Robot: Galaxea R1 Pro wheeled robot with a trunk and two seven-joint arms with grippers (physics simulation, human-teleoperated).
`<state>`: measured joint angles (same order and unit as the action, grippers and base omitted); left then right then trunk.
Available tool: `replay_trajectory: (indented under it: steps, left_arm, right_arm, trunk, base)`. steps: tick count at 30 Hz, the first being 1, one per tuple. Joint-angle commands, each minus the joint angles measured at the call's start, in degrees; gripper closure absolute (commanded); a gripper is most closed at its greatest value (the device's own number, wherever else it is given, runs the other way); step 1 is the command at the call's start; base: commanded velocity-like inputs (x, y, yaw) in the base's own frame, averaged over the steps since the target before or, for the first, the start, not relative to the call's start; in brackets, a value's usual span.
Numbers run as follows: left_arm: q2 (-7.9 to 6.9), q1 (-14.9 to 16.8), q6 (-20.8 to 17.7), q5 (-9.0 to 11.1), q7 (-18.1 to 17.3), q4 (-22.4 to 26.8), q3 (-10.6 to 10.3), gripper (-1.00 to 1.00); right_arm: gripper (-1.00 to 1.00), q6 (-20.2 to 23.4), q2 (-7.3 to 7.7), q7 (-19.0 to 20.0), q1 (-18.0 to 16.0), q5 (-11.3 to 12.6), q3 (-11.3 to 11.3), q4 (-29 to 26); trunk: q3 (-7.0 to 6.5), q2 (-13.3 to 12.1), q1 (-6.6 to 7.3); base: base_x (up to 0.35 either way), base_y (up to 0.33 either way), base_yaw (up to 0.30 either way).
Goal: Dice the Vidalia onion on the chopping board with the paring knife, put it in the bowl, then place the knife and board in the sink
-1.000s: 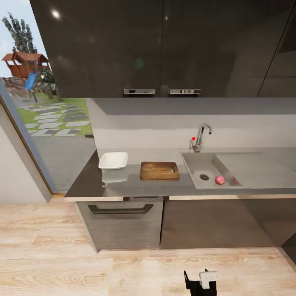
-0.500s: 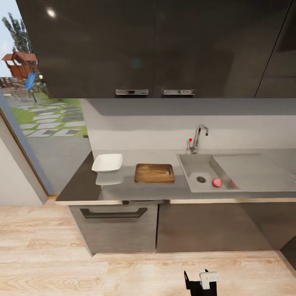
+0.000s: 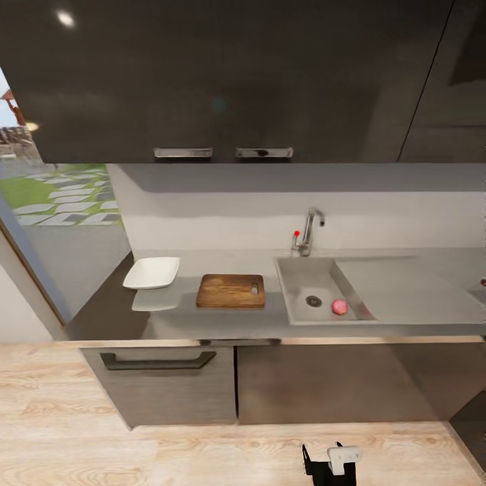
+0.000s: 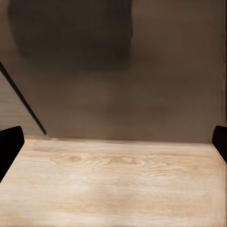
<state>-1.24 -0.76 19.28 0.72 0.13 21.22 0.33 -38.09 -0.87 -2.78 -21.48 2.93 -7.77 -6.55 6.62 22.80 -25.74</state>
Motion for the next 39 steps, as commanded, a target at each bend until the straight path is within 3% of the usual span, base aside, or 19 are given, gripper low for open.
replay_trajectory:
  steps: [1, 39]
  left_arm:
    - [0.00, 0.0, 0.1, 0.1, 0.0, 0.1, 0.0, -1.00]
    - [0.01, 0.0, 0.1, -0.1, 0.0, 0.1, 0.0, -1.00]
  right_arm:
    - [-1.00, -0.1, 0.00, -0.3, 0.0, 0.3, -0.5, 0.0]
    - [-1.00, 0.4, 0.10, -0.8, 0.0, 0.3, -0.4, 1.0]
  trunk:
    - [0.11, 0.1, -0.04]
    - [0.11, 0.1, -0.04]
  base:
    - [0.013, -0.326, 0.000]
    - [0.001, -0.329, 0.000]
